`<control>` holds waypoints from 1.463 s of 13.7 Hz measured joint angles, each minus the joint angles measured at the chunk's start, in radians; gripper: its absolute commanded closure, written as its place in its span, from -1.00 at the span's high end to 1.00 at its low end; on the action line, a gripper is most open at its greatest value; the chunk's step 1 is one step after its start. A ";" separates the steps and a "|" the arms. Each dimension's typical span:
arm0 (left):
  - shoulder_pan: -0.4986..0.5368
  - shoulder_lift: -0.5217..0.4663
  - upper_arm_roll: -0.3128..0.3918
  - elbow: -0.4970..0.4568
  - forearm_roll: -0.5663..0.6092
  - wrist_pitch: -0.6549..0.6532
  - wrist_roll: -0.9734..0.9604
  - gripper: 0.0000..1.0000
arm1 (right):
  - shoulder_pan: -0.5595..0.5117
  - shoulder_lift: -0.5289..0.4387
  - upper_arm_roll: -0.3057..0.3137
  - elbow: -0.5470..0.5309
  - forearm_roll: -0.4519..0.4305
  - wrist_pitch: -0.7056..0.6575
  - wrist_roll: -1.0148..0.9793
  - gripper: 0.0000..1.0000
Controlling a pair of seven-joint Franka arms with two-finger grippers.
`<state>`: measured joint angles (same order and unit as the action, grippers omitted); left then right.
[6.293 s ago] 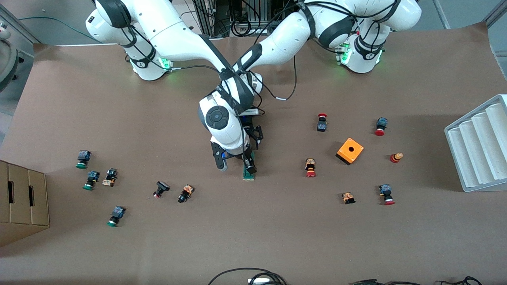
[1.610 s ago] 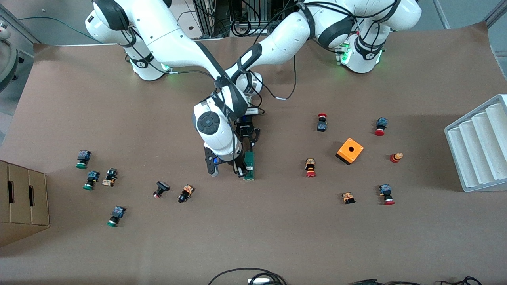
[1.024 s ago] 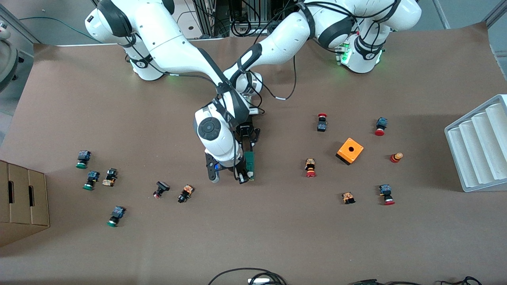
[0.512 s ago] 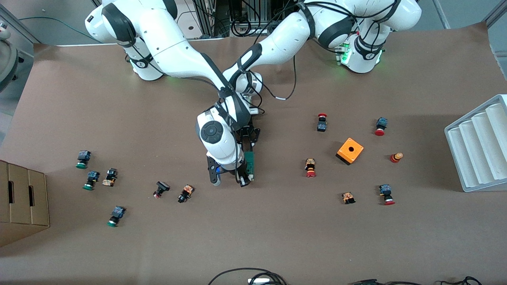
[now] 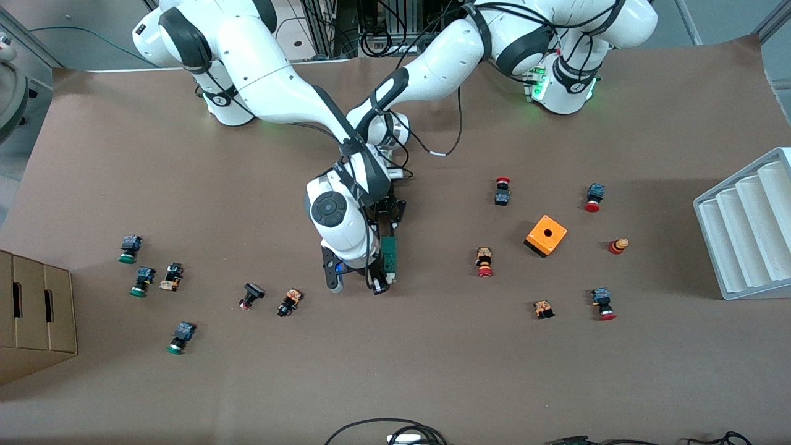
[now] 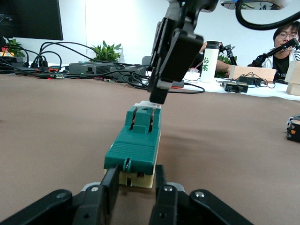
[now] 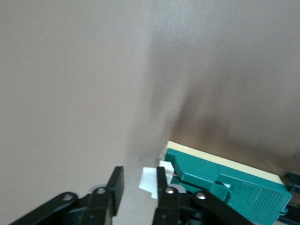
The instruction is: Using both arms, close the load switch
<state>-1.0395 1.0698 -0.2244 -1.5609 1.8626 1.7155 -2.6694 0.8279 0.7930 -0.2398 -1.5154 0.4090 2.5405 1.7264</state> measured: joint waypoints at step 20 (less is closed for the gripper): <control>0.000 -0.025 -0.014 0.029 -0.080 0.000 0.040 1.00 | -0.550 -0.792 -0.012 -0.157 -0.270 -0.924 -1.387 1.00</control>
<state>-1.0394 1.0444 -0.2379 -1.5323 1.7829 1.7158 -2.6291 0.2776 0.0012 -0.2519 -1.6728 0.1387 1.6169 0.3392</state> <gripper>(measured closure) 0.000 0.000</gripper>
